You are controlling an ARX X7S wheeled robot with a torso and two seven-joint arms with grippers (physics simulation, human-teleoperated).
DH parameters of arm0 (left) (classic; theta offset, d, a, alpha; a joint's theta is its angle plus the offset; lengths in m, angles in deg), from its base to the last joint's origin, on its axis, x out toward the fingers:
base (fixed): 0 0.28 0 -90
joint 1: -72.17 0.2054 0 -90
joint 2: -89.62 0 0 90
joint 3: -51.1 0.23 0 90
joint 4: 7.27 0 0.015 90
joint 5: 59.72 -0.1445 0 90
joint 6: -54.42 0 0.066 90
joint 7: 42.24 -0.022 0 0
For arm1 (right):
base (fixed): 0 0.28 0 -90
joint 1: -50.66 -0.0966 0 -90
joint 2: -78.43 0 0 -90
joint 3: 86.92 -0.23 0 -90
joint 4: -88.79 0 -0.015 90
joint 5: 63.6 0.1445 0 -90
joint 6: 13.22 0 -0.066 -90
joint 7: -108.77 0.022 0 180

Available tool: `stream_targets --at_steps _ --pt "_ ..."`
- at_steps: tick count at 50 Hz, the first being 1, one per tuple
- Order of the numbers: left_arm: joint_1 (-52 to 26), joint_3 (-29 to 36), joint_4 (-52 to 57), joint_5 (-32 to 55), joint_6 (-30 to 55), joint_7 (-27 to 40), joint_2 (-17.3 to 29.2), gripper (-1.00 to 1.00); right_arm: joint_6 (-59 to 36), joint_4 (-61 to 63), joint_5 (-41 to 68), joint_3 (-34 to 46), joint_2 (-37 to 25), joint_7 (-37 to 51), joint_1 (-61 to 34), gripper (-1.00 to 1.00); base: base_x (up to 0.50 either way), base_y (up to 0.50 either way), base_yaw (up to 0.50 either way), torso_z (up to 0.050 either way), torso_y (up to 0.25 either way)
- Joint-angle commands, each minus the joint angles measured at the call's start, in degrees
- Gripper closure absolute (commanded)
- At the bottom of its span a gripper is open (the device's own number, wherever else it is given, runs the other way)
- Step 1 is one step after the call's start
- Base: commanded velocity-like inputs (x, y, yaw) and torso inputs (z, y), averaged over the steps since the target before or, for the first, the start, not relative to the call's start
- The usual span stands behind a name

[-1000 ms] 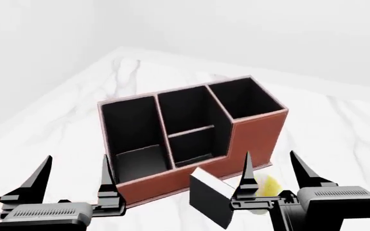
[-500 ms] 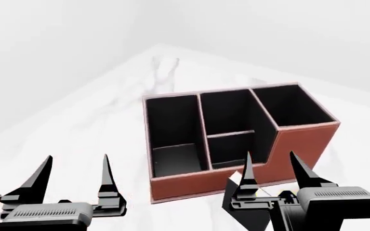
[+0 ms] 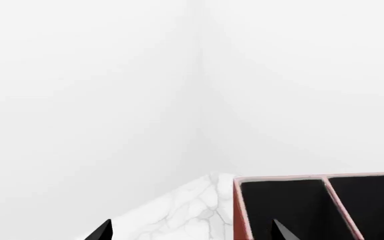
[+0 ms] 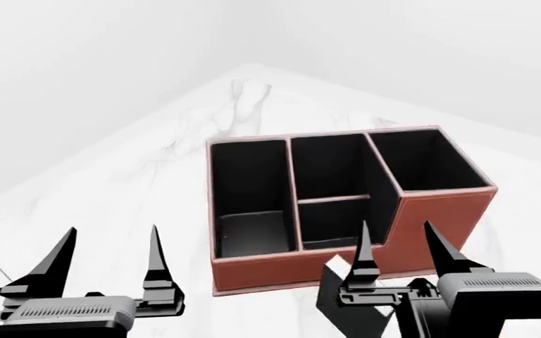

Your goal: Pick up the book and place it in the right compartment of the caddy.

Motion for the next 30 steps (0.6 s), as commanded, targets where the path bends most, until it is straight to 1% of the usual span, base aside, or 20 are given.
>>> stream_targets --at_steps 1,6,19,24,25,30 --pt "-0.04 0.33 0.01 0.21 -0.09 0.34 0.28 -1.00 -0.03 0.11 0.65 0.00 -0.34 0.13 -0.11 -1.00 0.27 -0.42 0.00 0.000 0.000" --pt "-0.10 0.44 -0.08 0.34 -0.10 0.48 0.41 -1.00 -0.04 0.04 0.40 0.30 -0.48 0.23 -0.24 -1.00 0.27 -0.41 0.00 0.000 0.000" --pt "0.02 0.68 0.03 0.50 -0.31 0.92 0.78 -1.00 0.07 0.02 0.59 0.65 -0.69 0.50 -0.03 -1.00 0.00 0.00 0.00 0.000 0.000" --pt "-0.06 0.78 -0.12 0.56 -0.34 1.07 0.90 -1.00 0.46 0.01 0.40 0.80 -0.79 0.56 0.06 -1.00 0.41 0.27 0.00 0.000 0.000" --pt "-0.04 0.81 -0.09 0.54 -0.36 1.10 0.93 -1.00 2.24 -0.33 0.33 0.67 -0.58 0.13 0.42 -1.00 0.00 0.00 0.00 0.000 0.000" --pt "-0.08 0.93 -0.14 0.62 -0.43 1.23 1.05 -1.00 1.22 -0.05 0.27 0.90 -0.87 0.54 0.25 -1.00 0.00 0.00 0.00 0.000 0.000"
